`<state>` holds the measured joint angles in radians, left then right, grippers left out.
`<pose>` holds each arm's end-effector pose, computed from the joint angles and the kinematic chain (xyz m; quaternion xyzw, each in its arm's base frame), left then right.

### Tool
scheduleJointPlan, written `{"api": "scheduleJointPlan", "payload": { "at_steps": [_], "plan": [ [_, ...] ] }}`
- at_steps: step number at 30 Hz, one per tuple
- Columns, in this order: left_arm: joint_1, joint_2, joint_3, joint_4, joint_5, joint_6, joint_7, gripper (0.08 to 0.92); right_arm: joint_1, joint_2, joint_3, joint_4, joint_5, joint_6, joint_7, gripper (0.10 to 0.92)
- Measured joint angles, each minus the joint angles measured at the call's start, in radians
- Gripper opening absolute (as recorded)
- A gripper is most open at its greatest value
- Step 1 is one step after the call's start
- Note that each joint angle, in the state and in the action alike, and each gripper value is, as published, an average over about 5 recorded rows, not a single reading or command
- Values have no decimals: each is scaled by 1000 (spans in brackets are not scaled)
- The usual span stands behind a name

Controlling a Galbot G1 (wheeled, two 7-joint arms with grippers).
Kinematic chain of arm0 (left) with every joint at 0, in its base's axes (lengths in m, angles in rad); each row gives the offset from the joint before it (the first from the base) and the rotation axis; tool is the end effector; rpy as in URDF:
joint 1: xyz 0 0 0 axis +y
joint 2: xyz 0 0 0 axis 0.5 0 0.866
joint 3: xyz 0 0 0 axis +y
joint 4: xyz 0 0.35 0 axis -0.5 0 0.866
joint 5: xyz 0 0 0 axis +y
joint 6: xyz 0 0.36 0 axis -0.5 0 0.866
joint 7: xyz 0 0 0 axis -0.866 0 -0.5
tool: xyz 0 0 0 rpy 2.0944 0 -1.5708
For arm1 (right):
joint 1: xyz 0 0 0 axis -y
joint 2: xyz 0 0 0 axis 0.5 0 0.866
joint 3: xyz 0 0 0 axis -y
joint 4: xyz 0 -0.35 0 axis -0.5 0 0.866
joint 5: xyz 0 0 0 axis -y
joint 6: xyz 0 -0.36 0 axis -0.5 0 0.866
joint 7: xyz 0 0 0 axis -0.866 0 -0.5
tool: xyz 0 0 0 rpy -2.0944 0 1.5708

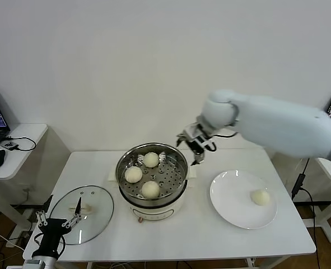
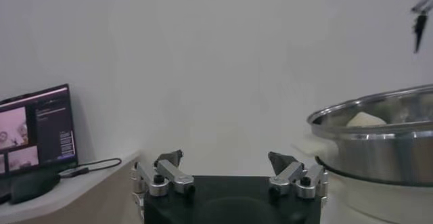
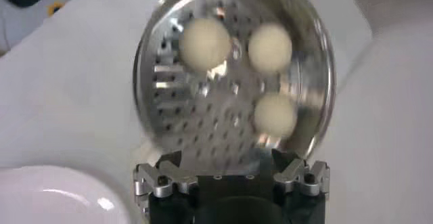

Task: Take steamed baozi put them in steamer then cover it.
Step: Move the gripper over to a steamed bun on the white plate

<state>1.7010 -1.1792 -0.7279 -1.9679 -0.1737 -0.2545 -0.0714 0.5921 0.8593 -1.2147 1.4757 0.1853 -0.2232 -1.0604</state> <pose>0.1552 0.1427 -0.3320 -0.0172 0.9910 0.1306 0.0249 0.5246 0.0168 -0.0239 0.5602 -0.4817 0.6350 0.2256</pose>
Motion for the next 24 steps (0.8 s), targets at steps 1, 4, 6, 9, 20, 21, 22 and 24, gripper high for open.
{"api": "scheduleJointPlan", "payload": {
  "at_steps": [1,4,6,9,20,21,22,24],
  "plan": [
    [-1,1,1,2,-1,0,0,823,-10,-27,7,4,-2,-12,-3,823],
    [-4,6,3,5,-3,0,0,823,-52,-105,33,14,-15,-39,-12,823],
    [-5,9,4,6,-3,1,0,823,-89,-154,56,18,-31,-50,-18,823],
    [-6,9,5,8,-3,1,0,823,-155,-218,100,19,-63,-58,-24,823],
    [7,3,-1,14,3,1,-1,823,-448,-327,304,-28,-222,-62,-36,823],
    [9,3,-2,14,3,1,-1,823,-472,-331,323,-35,-236,-61,-36,823],
    [10,3,-4,13,3,1,-1,823,-496,-334,341,-42,-249,-60,-37,823],
    [13,2,-7,13,4,1,-1,823,-540,-337,377,-58,-276,-56,-37,823]
  ]
}}
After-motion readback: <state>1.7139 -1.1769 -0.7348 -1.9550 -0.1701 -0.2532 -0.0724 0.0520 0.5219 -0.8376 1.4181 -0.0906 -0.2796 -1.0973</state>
